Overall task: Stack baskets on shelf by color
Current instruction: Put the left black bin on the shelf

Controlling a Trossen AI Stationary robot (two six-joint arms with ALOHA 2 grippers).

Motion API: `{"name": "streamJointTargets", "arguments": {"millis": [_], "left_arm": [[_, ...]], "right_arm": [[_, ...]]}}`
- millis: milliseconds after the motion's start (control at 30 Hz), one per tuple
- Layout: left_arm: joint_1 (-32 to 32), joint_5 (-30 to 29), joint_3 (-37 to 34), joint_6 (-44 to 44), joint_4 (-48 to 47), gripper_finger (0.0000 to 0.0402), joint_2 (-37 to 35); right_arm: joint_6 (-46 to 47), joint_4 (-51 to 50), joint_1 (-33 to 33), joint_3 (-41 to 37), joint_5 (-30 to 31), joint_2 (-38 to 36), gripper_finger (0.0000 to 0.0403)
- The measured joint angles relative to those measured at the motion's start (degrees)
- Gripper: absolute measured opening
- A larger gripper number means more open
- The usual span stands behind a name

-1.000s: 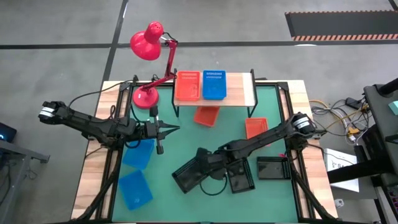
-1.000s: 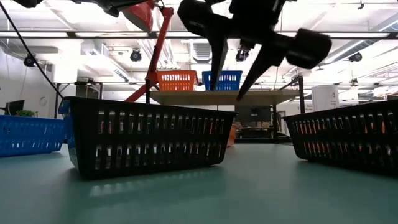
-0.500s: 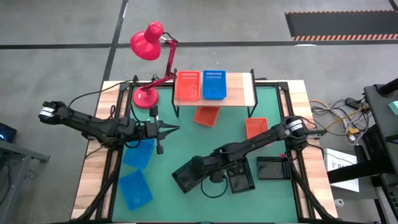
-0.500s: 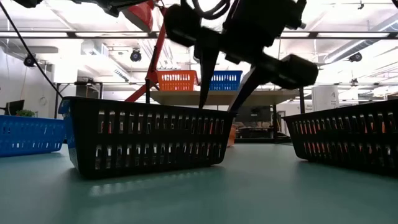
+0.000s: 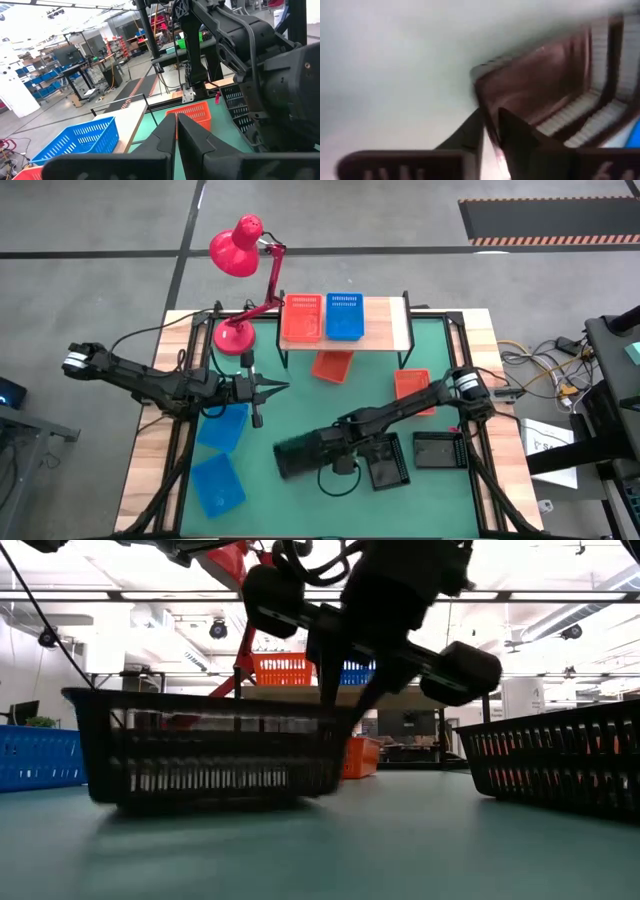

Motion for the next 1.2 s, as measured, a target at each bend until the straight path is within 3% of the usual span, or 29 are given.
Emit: {"name": "streamJointTargets", "arguments": {"millis": [100,300,700,967,1067,1200], "left_arm": [[0.0,0.0,0.0,0.0,0.0,0.0000,0.0],[0.0,0.0,-0.2,0.0,0.0,0.0000,0.0],[0.0,0.0,-0.8,-0.5,0.0,0.0000,0.0],[0.0,0.0,-0.8,-0.7,0.0,0.0000,0.0],[0.0,0.0,-0.8,-1.0,0.0,0.0000,0.0],[0.0,0.0,-0.8,-2.0,0.0,0.0000,0.0]], "right_arm": [[1.1,-0.6,-0.1,1.6,0.3,0.0,0.0013],[13.1,-7.3,0.0,8.6,0.2,0.0,0.0009],[56.1,-36.8,1.4,31.6,6.6,-0.1,0.0009],[71.6,-53.7,4.0,41.7,22.8,-0.1,0.0009],[76.5,-54.2,4.0,42.8,29.8,-1.0,0.0009],[80.5,-54.4,2.7,42.4,32.4,-3.7,0.0009]]}}
